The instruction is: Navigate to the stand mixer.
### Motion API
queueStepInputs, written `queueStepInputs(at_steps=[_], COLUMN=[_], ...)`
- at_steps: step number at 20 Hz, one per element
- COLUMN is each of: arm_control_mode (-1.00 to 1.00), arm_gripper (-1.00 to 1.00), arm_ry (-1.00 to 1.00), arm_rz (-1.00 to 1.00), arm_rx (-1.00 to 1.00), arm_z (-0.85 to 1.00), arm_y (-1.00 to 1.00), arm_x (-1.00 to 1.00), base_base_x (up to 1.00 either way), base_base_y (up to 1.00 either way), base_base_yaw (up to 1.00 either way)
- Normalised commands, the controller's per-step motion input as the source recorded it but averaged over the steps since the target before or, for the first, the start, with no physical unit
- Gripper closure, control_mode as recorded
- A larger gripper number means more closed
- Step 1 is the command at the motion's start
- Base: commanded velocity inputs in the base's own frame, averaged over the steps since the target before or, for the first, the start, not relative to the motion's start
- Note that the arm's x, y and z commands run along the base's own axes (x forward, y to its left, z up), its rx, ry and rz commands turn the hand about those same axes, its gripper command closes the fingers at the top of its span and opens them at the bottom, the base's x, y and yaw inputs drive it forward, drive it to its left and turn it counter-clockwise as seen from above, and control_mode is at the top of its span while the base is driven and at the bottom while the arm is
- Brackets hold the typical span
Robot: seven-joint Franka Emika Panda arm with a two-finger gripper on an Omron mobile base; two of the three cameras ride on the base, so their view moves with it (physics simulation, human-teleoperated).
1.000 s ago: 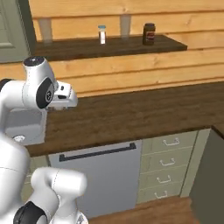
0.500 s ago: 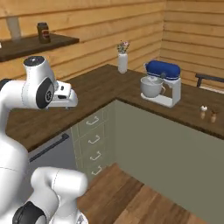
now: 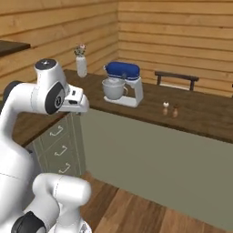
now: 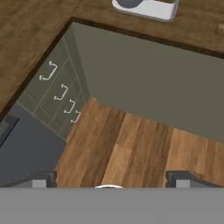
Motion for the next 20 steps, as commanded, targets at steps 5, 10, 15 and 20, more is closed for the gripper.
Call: queueStepInputs(at_steps=[5, 10, 15, 20], arm_control_mode=[1.00, 1.00, 1.00, -1.00], arm_gripper=[-1.00, -1.00, -1.00, -1.00], arm_ry=[0.00, 0.00, 0.00, 0.01], arm_rz=[0.00, 0.00, 0.00, -0.02], arm_rx=[0.00, 0.00, 0.00, 0.00], arm_z=[0.00, 0.00, 0.00, 0.00], arm_y=[0.00, 0.00, 0.00, 0.00], arm_x=[0.00, 0.00, 0.00, 0.15], base_base_x=[1.00, 0.96, 0.81, 0.52], base_base_y=[0.00, 0.06, 0.43, 0.28], base_base_yaw=[-0.06, -0.11, -0.22, -0.13])
